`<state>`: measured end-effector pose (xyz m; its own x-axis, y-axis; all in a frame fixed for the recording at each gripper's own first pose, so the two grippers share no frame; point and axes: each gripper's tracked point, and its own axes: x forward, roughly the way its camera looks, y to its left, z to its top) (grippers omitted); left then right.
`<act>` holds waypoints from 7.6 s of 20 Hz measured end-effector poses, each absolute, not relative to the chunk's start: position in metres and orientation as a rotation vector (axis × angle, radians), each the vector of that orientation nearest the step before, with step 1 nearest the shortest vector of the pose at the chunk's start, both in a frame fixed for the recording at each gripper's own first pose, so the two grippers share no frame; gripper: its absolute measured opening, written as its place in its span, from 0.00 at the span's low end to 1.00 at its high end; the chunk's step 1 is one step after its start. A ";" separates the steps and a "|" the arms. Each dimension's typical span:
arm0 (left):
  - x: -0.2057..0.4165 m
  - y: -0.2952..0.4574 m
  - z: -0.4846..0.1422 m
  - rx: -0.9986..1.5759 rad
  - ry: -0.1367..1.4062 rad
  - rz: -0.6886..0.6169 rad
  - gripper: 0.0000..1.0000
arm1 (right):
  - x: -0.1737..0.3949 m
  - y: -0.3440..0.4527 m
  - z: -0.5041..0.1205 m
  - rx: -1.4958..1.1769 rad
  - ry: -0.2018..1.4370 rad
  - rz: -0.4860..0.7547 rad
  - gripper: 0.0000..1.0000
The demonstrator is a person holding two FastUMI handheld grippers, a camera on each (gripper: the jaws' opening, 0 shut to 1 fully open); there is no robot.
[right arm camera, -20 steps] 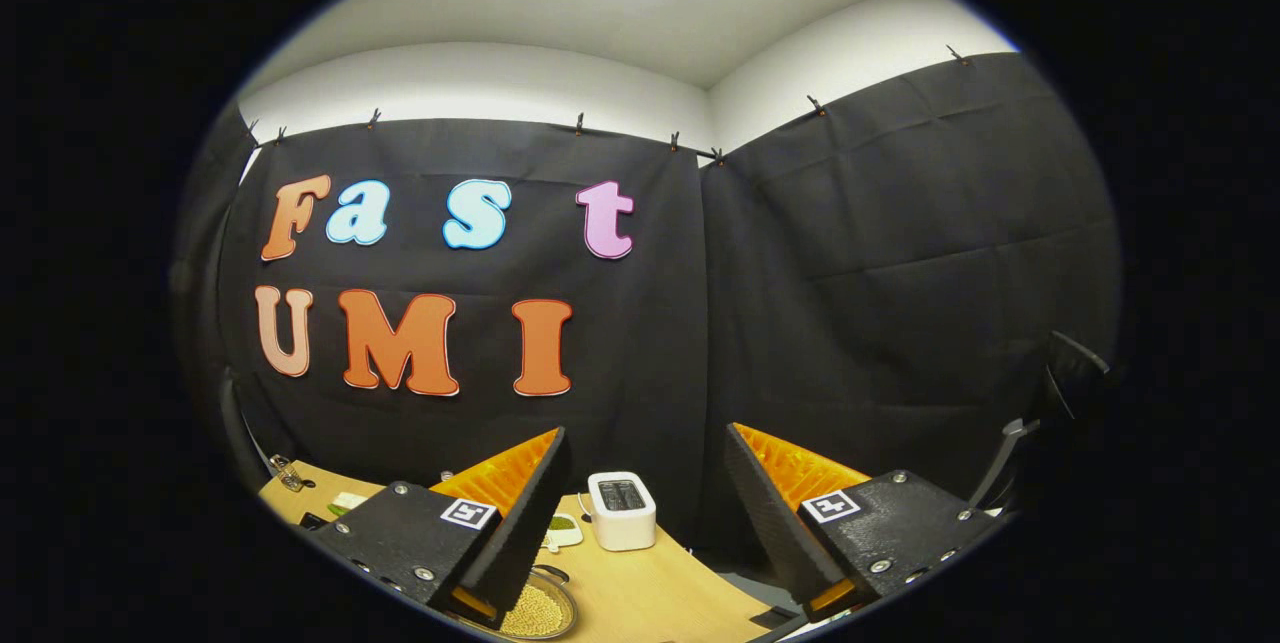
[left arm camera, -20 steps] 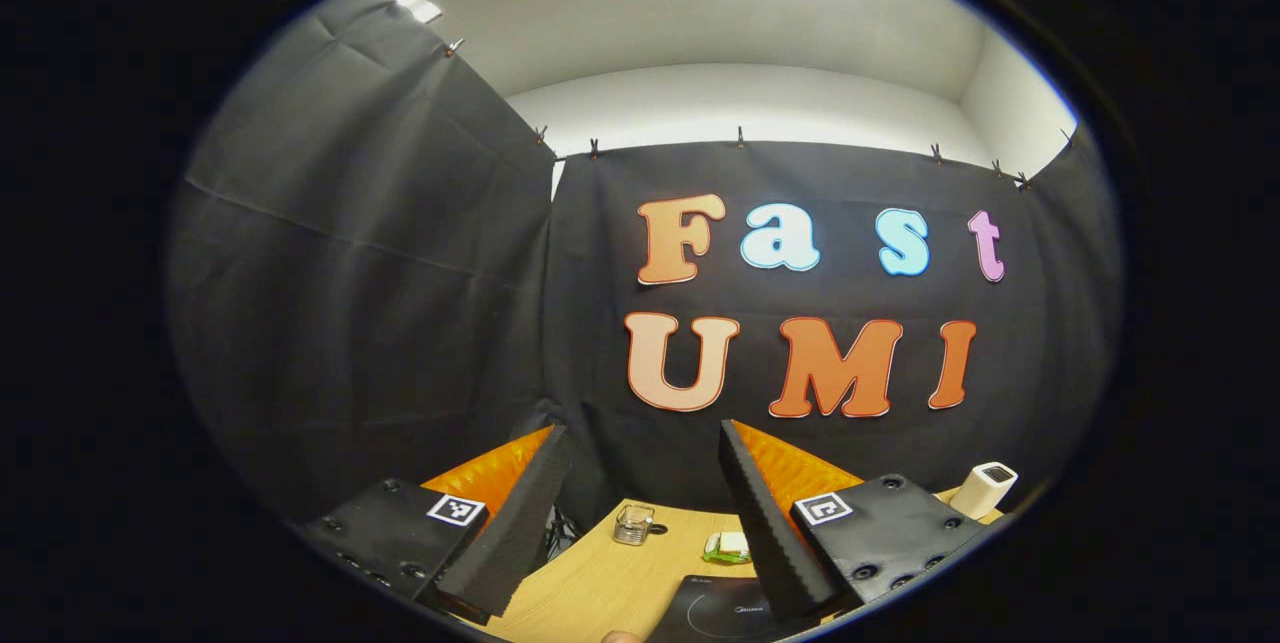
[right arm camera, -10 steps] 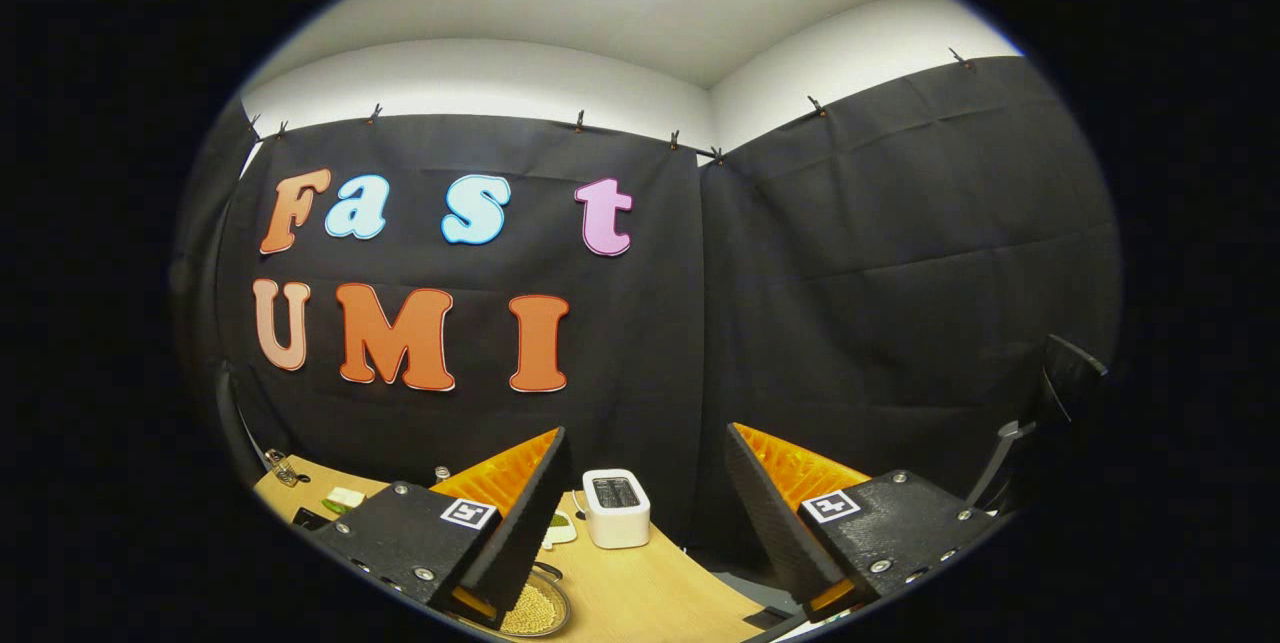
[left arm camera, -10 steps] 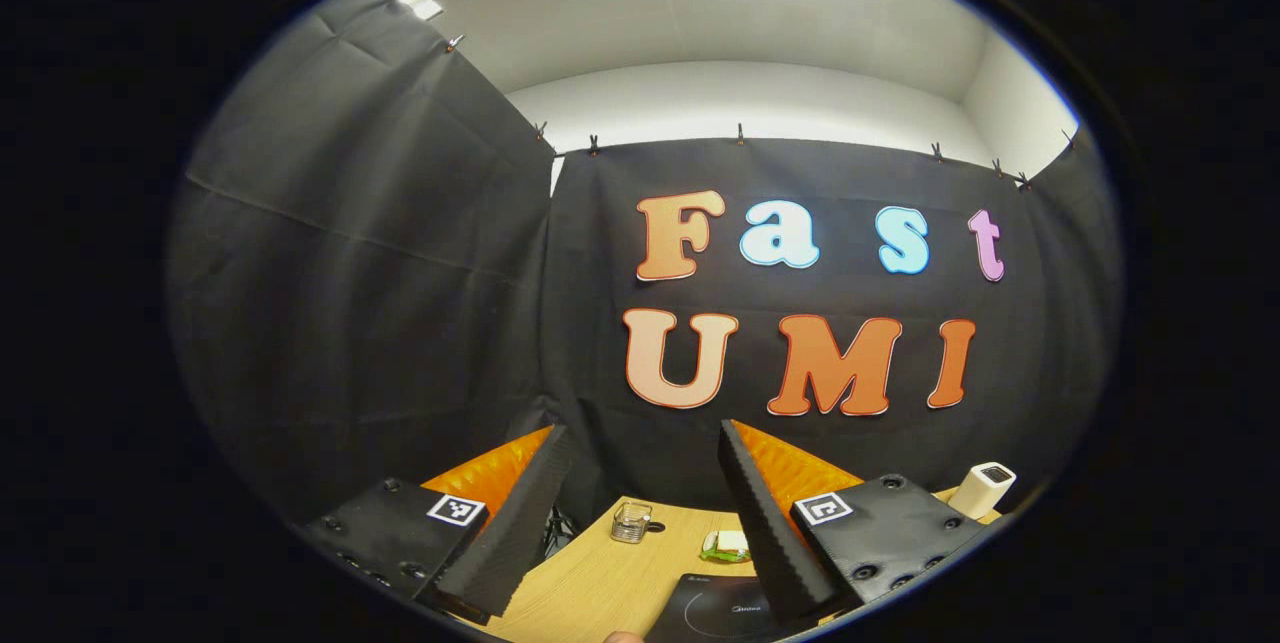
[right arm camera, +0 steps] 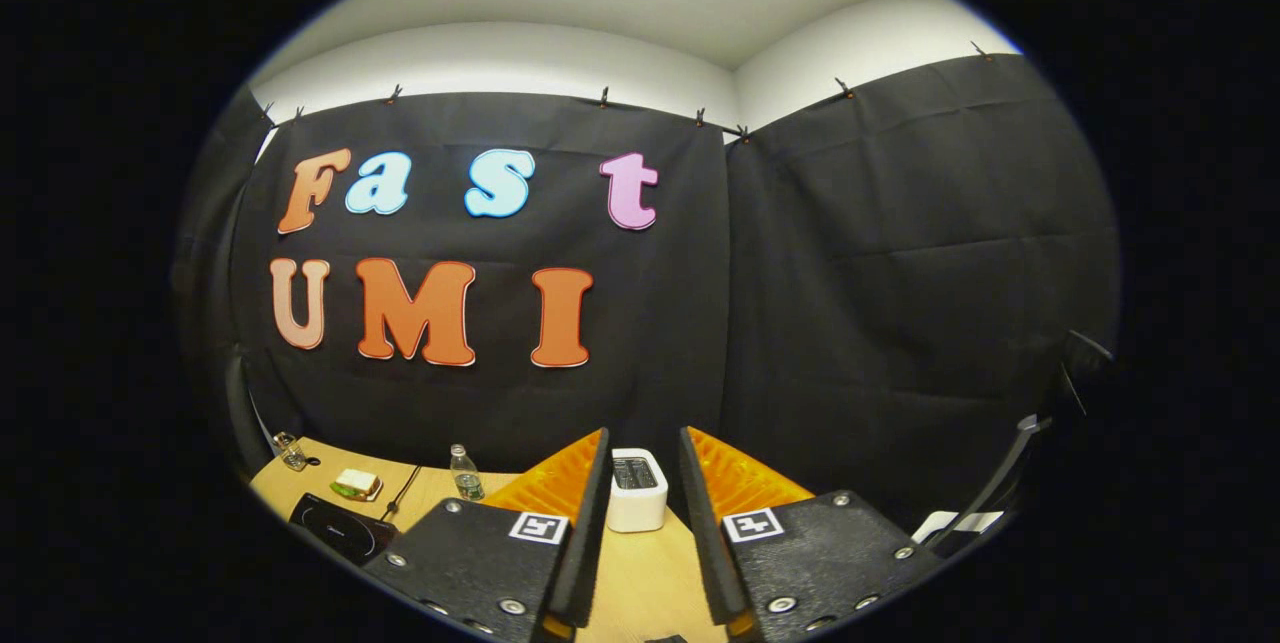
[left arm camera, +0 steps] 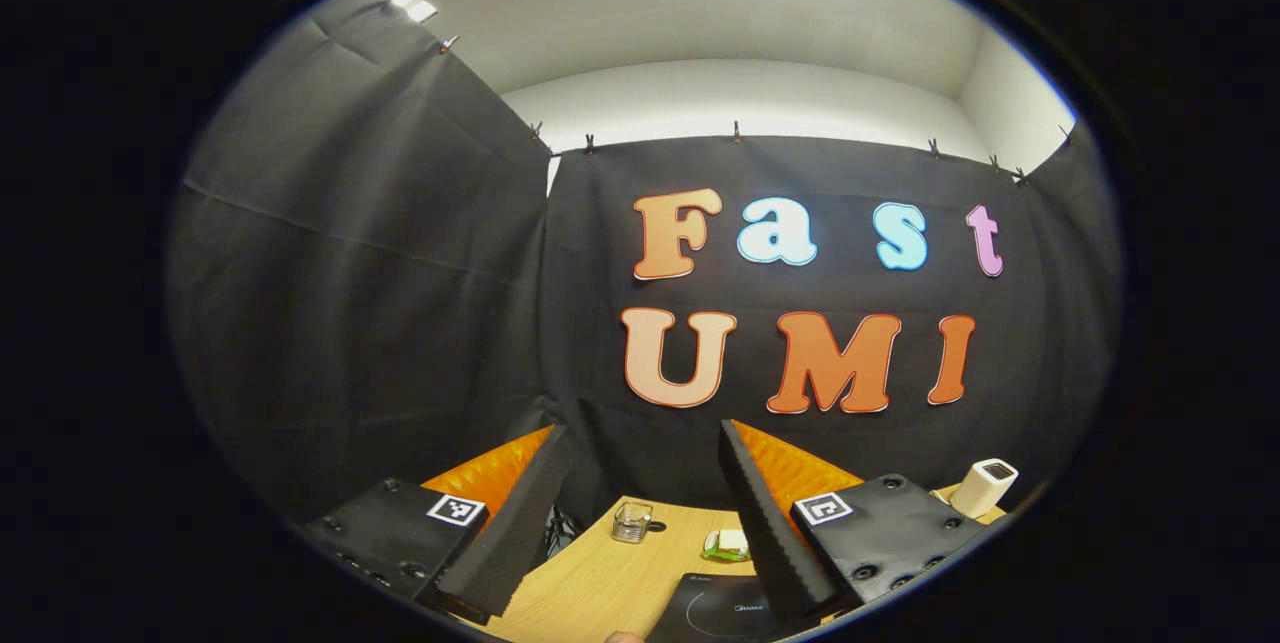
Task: First push the handle of the pot to place it horizontally, then grasp the pot with both hands and set it on the induction cooktop.
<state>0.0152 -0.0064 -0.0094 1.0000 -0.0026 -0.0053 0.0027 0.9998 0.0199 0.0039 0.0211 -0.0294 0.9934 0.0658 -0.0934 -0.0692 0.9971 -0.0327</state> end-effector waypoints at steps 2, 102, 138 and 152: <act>0.016 -0.007 -0.009 0.019 0.005 -0.006 0.97 | 0.003 0.033 -0.039 -0.041 0.120 0.098 0.26; -0.012 0.118 -0.047 0.085 0.130 0.274 0.97 | -0.146 0.333 -0.440 -0.216 1.343 0.723 0.00; -0.004 -0.034 -0.113 0.053 0.288 -0.005 0.97 | -0.098 0.363 -0.400 0.204 1.321 0.664 0.00; 0.020 -0.257 -0.255 -0.071 0.467 -0.336 0.97 | 0.005 0.206 -0.382 0.086 0.920 0.420 0.92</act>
<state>0.0196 -0.2567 -0.2553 0.8389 -0.3339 -0.4299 0.3015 0.9426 -0.1437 0.0050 0.2057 -0.3822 0.5314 0.3876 -0.7533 -0.3151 0.9158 0.2490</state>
